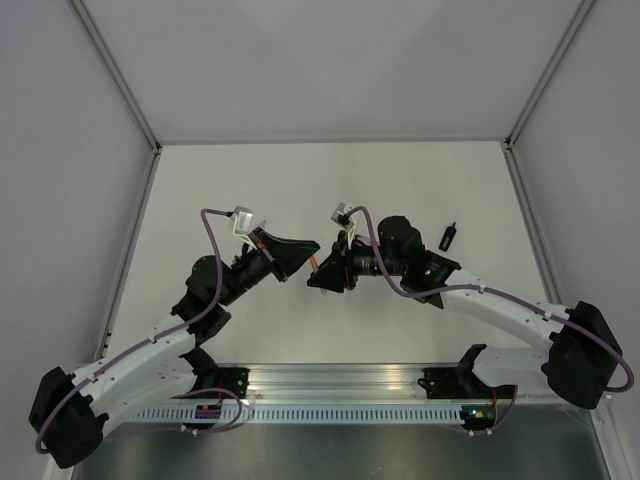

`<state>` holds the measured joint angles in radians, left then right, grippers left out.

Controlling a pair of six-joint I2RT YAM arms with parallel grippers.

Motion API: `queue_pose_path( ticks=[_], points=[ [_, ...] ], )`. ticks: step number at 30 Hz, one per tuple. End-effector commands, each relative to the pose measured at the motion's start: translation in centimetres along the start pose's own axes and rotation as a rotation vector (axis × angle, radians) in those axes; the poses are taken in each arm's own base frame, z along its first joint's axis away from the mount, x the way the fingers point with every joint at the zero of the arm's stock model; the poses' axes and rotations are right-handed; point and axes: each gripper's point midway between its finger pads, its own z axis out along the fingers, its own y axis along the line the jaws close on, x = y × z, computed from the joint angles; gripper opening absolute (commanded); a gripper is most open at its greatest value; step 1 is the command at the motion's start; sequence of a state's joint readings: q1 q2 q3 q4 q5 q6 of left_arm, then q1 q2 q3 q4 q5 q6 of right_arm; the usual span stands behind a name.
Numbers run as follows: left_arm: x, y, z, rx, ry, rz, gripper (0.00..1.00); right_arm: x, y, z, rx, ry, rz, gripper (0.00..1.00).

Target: Insert the pens into the pen caps

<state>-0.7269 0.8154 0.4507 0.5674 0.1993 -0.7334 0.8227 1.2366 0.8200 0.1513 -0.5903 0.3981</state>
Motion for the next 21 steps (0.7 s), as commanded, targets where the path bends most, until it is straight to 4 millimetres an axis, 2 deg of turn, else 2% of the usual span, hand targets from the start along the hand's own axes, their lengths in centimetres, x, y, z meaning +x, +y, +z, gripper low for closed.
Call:
queue_pose_path(
  ticks=[1,2,3,6,8,9,11,12,14,15,17,18,21],
  points=[
    [-0.5,0.1,-0.3,-0.011,-0.036,0.004,0.02,-1.9,0.2,0.0,0.016,-0.086,-0.02,0.35],
    [-0.6,0.0,-0.3,-0.01,-0.037,0.004,0.02,-2.1,0.0,0.0,0.03,-0.096,-0.017,0.28],
    [-0.6,0.0,-0.3,-0.011,-0.04,-0.001,0.02,-2.5,0.0,-0.1,0.038,-0.108,-0.016,0.15],
    [-0.4,0.2,-0.3,-0.015,-0.036,-0.004,0.02,-4.3,-0.3,-0.4,0.09,-0.16,-0.022,0.0],
    [-0.4,0.1,-0.2,-0.007,-0.037,-0.012,0.02,-5.7,-1.2,-0.9,0.166,-0.197,-0.026,0.0],
    [-0.1,0.1,-0.2,0.002,-0.031,-0.018,0.02,-7.9,-0.7,-1.2,0.171,-0.238,-0.045,0.0],
    [0.6,0.4,0.0,0.003,-0.012,-0.043,0.02,-9.9,-0.7,-1.6,0.192,-0.276,-0.061,0.0],
    [0.8,0.2,0.1,0.018,-0.005,-0.056,0.02,-11.9,-0.6,-2.0,0.204,-0.312,-0.072,0.0],
    [1.3,0.2,0.5,0.027,0.016,-0.065,0.02,-13.1,-1.3,-2.1,0.231,-0.323,-0.07,0.0],
    [1.5,0.2,0.5,0.028,0.022,-0.068,0.02,-15.0,-1.4,-2.6,0.243,-0.358,-0.082,0.0],
    [2.0,0.9,0.8,0.006,0.039,-0.083,0.02,-16.1,-1.8,-2.9,0.259,-0.364,-0.084,0.0],
    [2.2,1.0,0.9,0.004,0.043,-0.075,0.02,-17.4,-1.9,-3.0,0.258,-0.371,-0.094,0.0],
    [1.8,1.6,0.9,-0.031,0.033,-0.053,0.02,-17.0,-2.5,-2.5,0.262,-0.321,-0.091,0.0]
  ],
)
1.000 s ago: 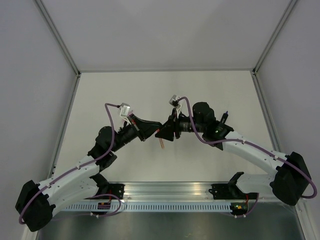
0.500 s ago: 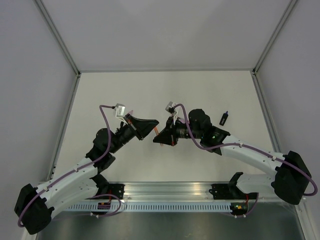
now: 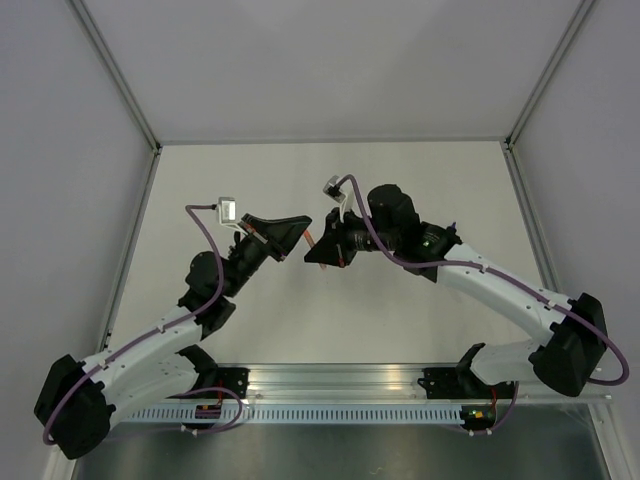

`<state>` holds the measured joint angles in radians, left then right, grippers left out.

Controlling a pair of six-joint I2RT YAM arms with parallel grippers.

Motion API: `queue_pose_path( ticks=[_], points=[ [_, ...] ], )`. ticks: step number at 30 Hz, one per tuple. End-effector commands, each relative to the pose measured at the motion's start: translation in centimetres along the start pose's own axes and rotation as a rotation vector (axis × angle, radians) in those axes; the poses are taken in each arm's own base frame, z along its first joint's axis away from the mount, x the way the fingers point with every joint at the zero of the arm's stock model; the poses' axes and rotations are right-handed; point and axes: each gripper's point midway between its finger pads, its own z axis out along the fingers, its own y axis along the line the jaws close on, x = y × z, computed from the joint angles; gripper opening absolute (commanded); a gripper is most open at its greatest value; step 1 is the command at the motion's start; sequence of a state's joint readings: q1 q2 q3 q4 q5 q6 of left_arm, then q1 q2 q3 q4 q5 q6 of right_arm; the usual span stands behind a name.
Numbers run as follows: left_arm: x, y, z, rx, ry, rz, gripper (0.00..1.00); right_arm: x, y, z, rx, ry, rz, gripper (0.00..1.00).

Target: Insert the pens into the pen caps

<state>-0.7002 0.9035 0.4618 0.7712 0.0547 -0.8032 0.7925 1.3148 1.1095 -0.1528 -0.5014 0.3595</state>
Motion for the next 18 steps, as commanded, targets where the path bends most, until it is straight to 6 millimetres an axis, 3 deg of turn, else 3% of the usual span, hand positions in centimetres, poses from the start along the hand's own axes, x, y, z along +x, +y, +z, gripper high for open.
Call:
queue_pose_path(
  ticks=[1,4,5,7,8,9,11,13,18],
  points=[
    [5.6,0.9,-2.0,0.0,0.235,0.007,0.02,-10.9,-1.3,-2.0,0.097,-0.319,-0.081,0.0],
    [4.0,0.4,-2.4,-0.017,0.204,0.068,0.04,-5.8,-2.8,-0.5,0.078,-0.16,-0.041,0.0],
    [3.3,0.7,-2.4,-0.047,0.185,0.09,0.22,-3.0,-4.0,-0.2,0.109,-0.075,-0.014,0.0],
    [1.5,1.2,-2.8,-0.115,0.143,0.142,0.45,0.2,-5.8,-0.6,0.17,-0.031,-0.001,0.0],
    [1.0,1.3,-3.0,-0.132,0.129,0.159,0.51,-0.4,-5.5,-1.0,0.172,-0.056,-0.012,0.0],
    [-0.2,1.1,-3.2,-0.151,0.093,0.181,0.57,2.0,-6.4,-1.0,0.196,-0.019,0.02,0.0],
    [-1.0,2.5,-3.9,-0.244,0.077,0.203,0.73,4.3,-6.9,-1.4,0.209,-0.006,0.065,0.0],
    [-2.0,2.5,-4.0,-0.275,0.058,0.232,0.98,5.6,-7.3,-1.5,0.221,-0.01,0.115,0.0],
    [-2.5,4.3,-4.4,-0.365,0.038,0.267,1.0,9.0,-11.4,-1.1,0.393,0.016,0.226,0.0]
  ],
)
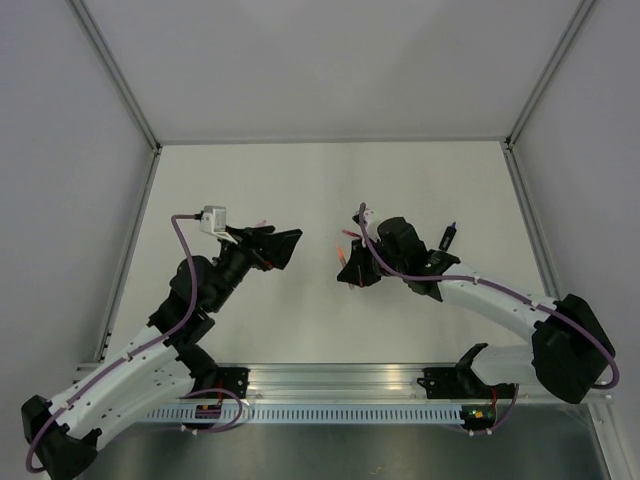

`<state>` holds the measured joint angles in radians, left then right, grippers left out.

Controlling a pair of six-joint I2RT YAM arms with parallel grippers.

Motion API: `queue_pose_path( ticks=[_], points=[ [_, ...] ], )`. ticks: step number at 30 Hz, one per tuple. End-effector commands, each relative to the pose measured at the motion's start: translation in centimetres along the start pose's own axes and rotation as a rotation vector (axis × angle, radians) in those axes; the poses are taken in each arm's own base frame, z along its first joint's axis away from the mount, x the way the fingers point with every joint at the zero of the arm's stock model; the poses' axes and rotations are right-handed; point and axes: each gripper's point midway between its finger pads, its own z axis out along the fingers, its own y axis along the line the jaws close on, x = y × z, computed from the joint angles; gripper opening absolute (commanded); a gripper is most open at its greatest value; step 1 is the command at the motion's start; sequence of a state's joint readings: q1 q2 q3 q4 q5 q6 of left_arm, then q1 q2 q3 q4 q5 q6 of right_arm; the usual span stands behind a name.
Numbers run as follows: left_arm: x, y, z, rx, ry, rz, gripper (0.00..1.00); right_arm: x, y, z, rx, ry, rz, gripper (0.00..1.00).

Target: Insert the pens into the pen caps

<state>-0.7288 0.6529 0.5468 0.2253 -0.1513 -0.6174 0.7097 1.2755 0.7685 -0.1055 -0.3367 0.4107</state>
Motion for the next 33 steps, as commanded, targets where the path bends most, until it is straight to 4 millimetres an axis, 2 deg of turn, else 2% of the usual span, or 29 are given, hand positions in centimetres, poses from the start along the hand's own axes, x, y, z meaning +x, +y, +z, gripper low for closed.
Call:
queue_pose_path(
  ticks=[1,3,4,5,7,8,13,16,21,25,33],
  points=[
    [-0.1,2.2,0.3,-0.115,0.001,0.081,1.0,-1.6,-2.0,1.8,0.114,-0.061,0.107,0.0],
    [0.3,3.0,0.6,-0.147,0.01,0.087,1.0,-1.3,-3.1,2.8,0.169,-0.045,0.169,0.0],
    [0.6,3.7,0.9,-0.181,0.012,0.092,1.0,-0.5,-3.9,3.6,0.203,-0.018,0.204,0.01],
    [0.9,4.2,0.9,-0.204,0.015,0.091,1.0,-0.6,-4.0,4.0,0.22,-0.019,0.253,0.02],
    [0.9,5.4,0.8,-0.263,0.0,0.089,1.0,0.1,-5.4,4.9,0.299,0.013,0.297,0.07],
    [1.3,5.9,0.6,-0.276,0.001,0.077,1.0,0.6,-5.6,5.3,0.326,0.027,0.311,0.09],
    [0.9,6.8,-0.1,-0.299,-0.071,0.04,0.99,2.3,-8.2,6.1,0.482,0.042,0.354,0.13],
    [0.6,6.8,-0.1,-0.304,-0.072,0.052,1.0,2.6,-8.9,6.1,0.533,0.029,0.37,0.18],
    [1.9,7.4,0.4,-0.317,-0.048,0.032,1.0,3.7,-9.3,6.0,0.602,0.032,0.385,0.23],
    [2.8,7.2,0.9,-0.307,-0.011,0.025,1.0,4.3,-10.0,5.9,0.665,0.057,0.385,0.31],
    [3.0,7.2,1.0,-0.308,-0.004,0.027,1.0,5.3,-10.8,6.3,0.702,0.078,0.374,0.35]
  ],
)
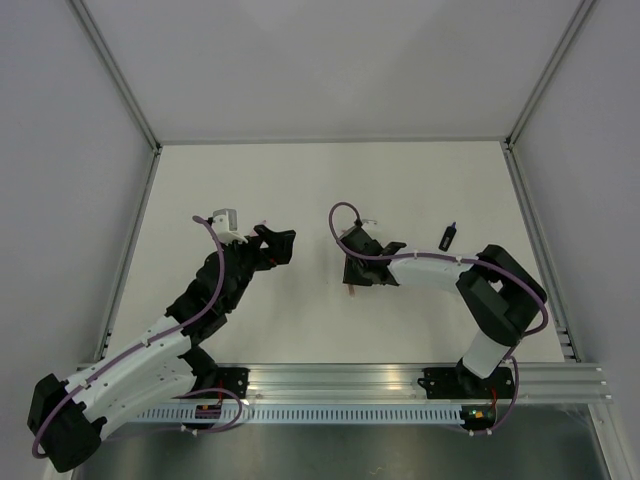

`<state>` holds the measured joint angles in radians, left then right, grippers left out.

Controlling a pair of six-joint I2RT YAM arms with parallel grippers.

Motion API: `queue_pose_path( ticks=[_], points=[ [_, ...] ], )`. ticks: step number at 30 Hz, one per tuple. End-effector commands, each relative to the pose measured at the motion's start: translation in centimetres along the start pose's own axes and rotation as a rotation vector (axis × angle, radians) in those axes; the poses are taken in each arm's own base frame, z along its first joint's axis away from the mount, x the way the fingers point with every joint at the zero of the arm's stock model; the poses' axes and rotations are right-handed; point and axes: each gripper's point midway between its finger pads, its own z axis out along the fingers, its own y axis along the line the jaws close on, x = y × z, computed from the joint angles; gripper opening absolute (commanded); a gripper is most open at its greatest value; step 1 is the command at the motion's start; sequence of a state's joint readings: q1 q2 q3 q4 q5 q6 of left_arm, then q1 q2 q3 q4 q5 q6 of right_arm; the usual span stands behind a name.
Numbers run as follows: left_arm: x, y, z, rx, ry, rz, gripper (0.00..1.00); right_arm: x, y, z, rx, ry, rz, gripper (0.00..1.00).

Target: Insert the pens into the pen caps

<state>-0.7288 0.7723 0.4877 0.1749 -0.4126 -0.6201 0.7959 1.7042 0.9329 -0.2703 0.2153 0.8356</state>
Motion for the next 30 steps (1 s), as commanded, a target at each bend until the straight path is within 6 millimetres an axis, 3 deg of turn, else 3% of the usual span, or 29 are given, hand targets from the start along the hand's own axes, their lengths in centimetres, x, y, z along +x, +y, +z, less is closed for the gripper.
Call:
queue_pose_path(
  ticks=[1,6,11,15,18,20,21,24,25,27,28,30],
  points=[
    [-0.9,-1.0,0.0,0.033,-0.027,-0.037,1.0,0.0,-0.3,0.4,0.04,-0.002,0.002,0.35],
    [-1.0,-1.1,0.0,0.038,-0.029,-0.022,1.0,-1.1,0.9,-0.8,0.015,-0.001,-0.039,0.41],
    [-1.1,-1.0,0.0,0.039,-0.035,-0.008,1.0,-5.6,1.9,-4.1,0.02,-0.067,-0.068,0.47],
    [-1.2,-1.5,-0.2,0.072,-0.031,0.028,1.0,-9.2,2.6,-7.9,-0.058,-0.143,-0.092,0.52],
    [-1.1,-2.1,-0.1,0.105,-0.024,0.046,1.0,-10.7,1.7,-9.4,-0.067,-0.166,-0.123,0.52],
    [-0.6,-2.3,0.1,0.118,-0.008,0.061,1.0,-12.3,-0.3,-9.6,-0.019,-0.191,-0.089,0.52],
    [-0.1,-2.6,0.4,0.132,0.012,0.07,1.0,-13.9,-2.5,-9.5,0.02,-0.2,-0.032,0.52],
    [0.5,-3.6,0.7,0.17,0.052,0.09,1.0,-16.6,-6.2,-9.1,0.068,-0.186,0.083,0.52],
    [1.2,-3.5,1.1,0.164,0.077,0.1,1.0,-18.3,-9.4,-8.9,0.113,-0.197,0.162,0.52],
    [1.5,-3.7,1.4,0.165,0.1,0.11,1.0,-19.3,-12.3,-8.1,0.166,-0.177,0.247,0.54],
    [1.9,-3.6,1.7,0.159,0.113,0.116,1.0,-20.0,-14.9,-8.0,0.211,-0.181,0.301,0.55],
    [2.1,-3.8,1.8,0.164,0.128,0.122,1.0,-20.0,-18.2,-6.9,0.299,-0.146,0.359,0.57]
  ],
)
